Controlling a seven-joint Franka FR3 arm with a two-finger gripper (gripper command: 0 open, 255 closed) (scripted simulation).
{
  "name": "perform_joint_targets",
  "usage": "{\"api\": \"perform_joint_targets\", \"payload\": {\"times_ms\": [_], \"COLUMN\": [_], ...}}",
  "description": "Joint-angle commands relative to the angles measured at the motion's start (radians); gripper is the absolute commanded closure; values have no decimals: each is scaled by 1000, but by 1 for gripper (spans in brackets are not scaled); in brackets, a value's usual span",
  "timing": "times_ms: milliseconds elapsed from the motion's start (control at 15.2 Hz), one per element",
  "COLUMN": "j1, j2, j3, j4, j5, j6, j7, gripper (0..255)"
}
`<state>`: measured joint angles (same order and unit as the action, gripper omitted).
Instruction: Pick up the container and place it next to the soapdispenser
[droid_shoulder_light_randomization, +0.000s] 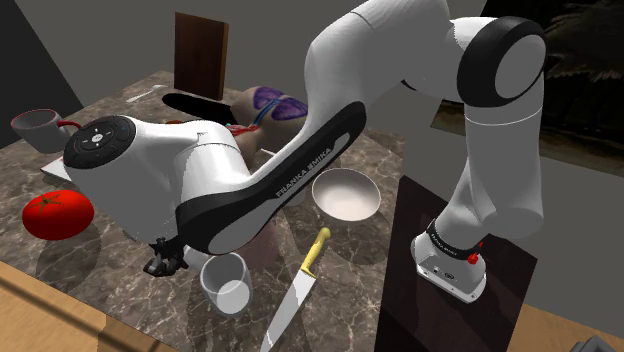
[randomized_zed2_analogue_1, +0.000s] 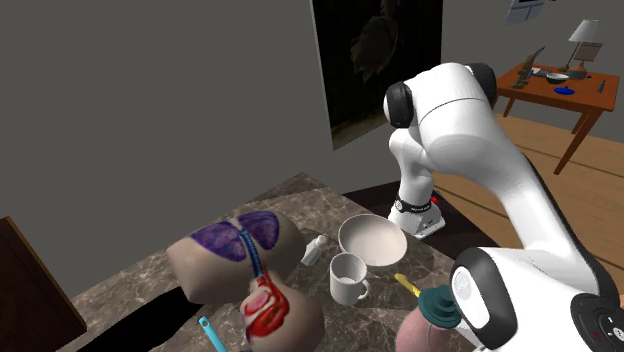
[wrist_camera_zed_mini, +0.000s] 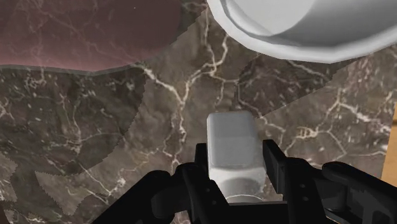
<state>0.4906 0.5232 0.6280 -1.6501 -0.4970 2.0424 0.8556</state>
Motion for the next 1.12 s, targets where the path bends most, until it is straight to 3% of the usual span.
{"api": "perform_joint_targets", "payload": {"times_ms": [0, 396, 462, 792, 1056], "j1": [1, 1, 1, 1, 0], "j2": [3, 3, 3, 3, -48], "j3": [-1, -1, -1, -1, 24], "j4": [-5, -5, -5, -5, 50], "j5": [-3, -3, -3, -3, 39], "j6": [7, 7, 7, 7, -88], "j7": [3, 3, 3, 3, -23], "gripper": [255, 255, 0, 0, 0]}}
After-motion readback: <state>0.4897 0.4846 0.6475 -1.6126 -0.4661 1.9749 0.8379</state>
